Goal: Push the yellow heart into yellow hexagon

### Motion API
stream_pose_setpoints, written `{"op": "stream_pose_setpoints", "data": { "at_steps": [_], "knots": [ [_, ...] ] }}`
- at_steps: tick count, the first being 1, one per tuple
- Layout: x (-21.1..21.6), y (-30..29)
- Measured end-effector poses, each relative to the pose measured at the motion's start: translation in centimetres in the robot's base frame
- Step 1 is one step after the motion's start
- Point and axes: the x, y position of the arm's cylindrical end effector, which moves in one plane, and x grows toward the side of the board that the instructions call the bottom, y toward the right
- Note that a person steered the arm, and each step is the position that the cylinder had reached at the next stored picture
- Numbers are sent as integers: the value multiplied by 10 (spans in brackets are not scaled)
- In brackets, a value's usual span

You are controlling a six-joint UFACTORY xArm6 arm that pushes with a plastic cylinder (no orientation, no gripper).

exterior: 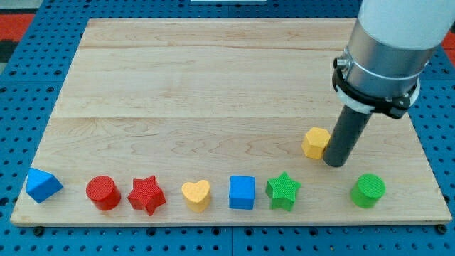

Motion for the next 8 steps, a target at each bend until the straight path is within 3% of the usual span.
{"op": "stream_pose_setpoints", "data": {
  "at_steps": [2, 4, 6, 8],
  "knots": [
    [8, -1],
    [73, -50],
    [94, -86],
    [74, -174]
  ]
}}
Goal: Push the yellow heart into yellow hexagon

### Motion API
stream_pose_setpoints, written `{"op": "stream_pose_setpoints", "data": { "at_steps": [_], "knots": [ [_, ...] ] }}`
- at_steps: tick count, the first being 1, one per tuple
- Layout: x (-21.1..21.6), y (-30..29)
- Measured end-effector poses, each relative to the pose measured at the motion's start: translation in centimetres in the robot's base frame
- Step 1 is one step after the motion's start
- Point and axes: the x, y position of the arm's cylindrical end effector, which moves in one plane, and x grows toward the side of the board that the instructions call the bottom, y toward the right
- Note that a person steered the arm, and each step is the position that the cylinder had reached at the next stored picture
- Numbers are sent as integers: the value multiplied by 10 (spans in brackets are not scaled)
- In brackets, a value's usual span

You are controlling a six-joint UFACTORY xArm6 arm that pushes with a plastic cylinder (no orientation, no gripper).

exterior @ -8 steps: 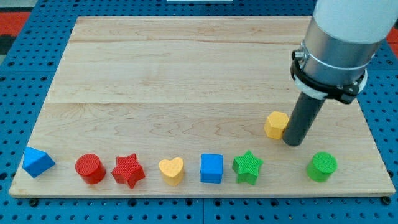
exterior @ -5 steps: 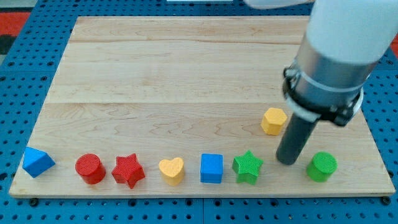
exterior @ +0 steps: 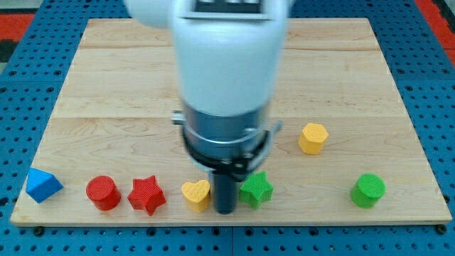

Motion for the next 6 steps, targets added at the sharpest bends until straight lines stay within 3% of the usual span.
{"op": "stream_pose_setpoints", "data": {
  "at_steps": [2, 3, 5, 6],
  "knots": [
    [3, -68],
    [0, -70],
    [-69, -81],
    [-89, -118]
  ]
}}
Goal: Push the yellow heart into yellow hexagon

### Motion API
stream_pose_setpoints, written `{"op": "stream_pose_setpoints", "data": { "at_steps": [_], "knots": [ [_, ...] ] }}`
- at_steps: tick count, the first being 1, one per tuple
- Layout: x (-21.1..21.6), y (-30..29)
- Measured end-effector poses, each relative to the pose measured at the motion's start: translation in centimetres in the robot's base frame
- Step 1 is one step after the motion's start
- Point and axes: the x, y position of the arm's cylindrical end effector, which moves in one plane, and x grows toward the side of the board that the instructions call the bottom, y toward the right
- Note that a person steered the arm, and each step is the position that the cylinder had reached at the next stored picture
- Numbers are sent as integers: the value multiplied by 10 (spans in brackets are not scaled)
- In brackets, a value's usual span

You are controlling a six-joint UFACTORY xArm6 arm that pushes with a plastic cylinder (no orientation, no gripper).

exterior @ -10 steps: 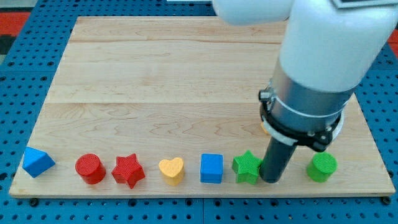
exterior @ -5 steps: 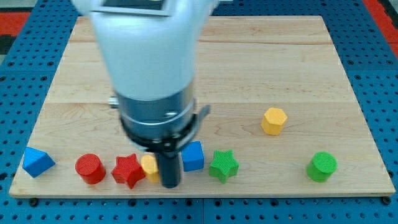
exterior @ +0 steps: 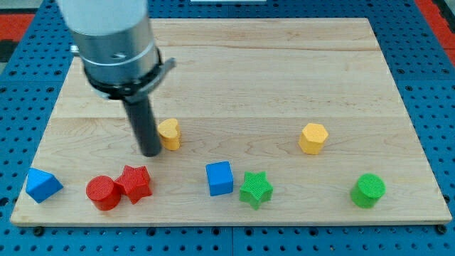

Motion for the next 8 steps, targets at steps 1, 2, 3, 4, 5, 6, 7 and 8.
{"op": "stream_pose_setpoints", "data": {
  "at_steps": [1, 2, 3, 4, 5, 6, 7, 8],
  "knots": [
    [-24, -46],
    [-42, 21],
    [-20, 60],
    [-3, 57],
    [18, 52],
    [-38, 73],
    [-56, 86],
    [-53, 59]
  ]
}}
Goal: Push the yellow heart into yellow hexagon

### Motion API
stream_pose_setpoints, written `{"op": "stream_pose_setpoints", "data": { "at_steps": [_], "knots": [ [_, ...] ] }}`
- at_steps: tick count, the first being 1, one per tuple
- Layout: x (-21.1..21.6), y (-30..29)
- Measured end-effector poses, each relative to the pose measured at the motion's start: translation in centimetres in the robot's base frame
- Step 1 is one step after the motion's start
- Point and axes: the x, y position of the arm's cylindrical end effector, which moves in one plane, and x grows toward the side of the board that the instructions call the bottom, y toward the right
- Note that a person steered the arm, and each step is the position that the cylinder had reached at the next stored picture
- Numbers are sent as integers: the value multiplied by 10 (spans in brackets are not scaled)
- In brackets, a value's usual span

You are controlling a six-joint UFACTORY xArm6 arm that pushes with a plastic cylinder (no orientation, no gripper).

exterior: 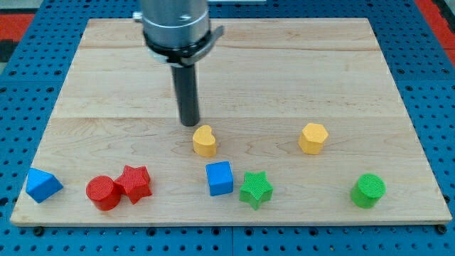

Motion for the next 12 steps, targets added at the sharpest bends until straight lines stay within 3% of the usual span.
{"op": "stream_pose_setpoints", "data": {
  "at_steps": [1, 3, 5, 8, 10, 12],
  "knots": [
    [13, -48],
    [27, 28],
    [47, 31],
    [48, 99],
    [65, 84],
    [63, 133]
  ]
}}
